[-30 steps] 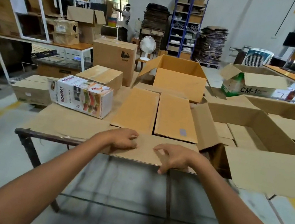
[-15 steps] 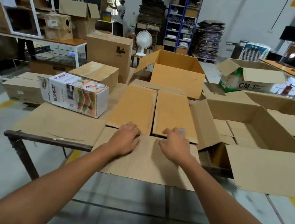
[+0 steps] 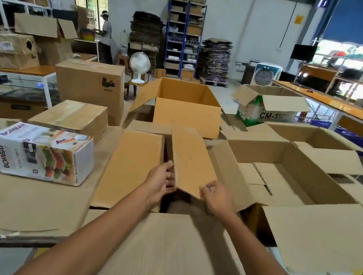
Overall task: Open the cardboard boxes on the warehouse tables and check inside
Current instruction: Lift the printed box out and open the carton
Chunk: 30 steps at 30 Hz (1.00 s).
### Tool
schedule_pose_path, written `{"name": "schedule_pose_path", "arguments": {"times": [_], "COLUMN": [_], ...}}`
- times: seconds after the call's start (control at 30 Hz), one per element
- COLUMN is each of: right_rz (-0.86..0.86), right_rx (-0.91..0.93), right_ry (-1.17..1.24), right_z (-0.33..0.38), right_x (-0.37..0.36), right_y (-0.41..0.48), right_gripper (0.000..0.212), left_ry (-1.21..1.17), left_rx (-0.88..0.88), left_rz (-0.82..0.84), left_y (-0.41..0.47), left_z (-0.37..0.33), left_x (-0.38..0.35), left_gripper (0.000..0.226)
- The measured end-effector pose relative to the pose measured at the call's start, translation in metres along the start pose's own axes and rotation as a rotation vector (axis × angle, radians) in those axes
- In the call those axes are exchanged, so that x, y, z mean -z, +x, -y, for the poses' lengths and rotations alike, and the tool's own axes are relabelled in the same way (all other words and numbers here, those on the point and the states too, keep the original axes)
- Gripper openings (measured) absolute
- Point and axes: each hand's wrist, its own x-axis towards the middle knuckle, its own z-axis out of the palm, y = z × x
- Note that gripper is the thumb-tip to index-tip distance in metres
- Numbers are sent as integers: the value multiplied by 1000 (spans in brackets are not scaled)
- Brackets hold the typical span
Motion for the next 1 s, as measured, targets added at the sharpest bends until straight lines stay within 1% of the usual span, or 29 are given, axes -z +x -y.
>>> {"name": "schedule_pose_path", "arguments": {"times": [0.07,0.13,0.23,0.3,0.33,0.37,0.4,0.47,0.5,0.57,0.63,0.67,0.7,0.73,0.77,0.8,0.83,0.9,1.0], "right_rz": [1,45,97,120,119,111,118,123,133,144,116,113,121,127,128,123,107,78,144], "right_rx": [-12,19,90,14,-23,-44,-38,-38,-43,-48,-53,-62,-74,-77,-86,-101,-105,-90,-58], "right_ry": [197,444,781,926,983,996,984,831,722,483,206,94,15,-41,-85,-114,-122,-81,8], "right_z": [6,13,9,-5,-13,-22,-30,-50,-61,-79,-98,-105,-108,-113,-118,-121,-122,-124,-119], "right_x": [15,34,64,90,105,119,134,159,171,185,184,178,170,158,146,137,130,119,106], "right_y": [6,8,19,33,40,48,52,65,71,81,93,97,98,99,101,100,98,99,102], "right_gripper": [37,48,59,70,70,63,51,28,23,22,19,15,17,26,42,59,72,78,79], "left_ry": [-19,38,305,456,490,531,591,676,648,490,366,304,235,195,149,116,101,144,308], "left_rx": [-81,-163,-261,-277,-281,-271,-267,-214,-179,-104,36,107,152,187,208,214,210,161,82], "left_rz": [78,152,245,277,278,268,253,213,152,19,-116,-141,-124,-101,-74,-53,-59,-110,-158], "left_y": [-1,-3,2,13,20,24,35,39,44,51,62,70,72,72,65,60,57,58,49], "left_z": [-13,-19,-14,0,10,19,31,45,50,58,68,75,79,84,82,80,77,63,23], "left_x": [-24,-51,-95,-120,-130,-139,-146,-160,-164,-168,-167,-166,-166,-167,-171,-173,-175,-173,-168], "left_gripper": [35,33,34,44,49,55,64,80,80,76,91,89,75,52,35,29,27,23,22]}}
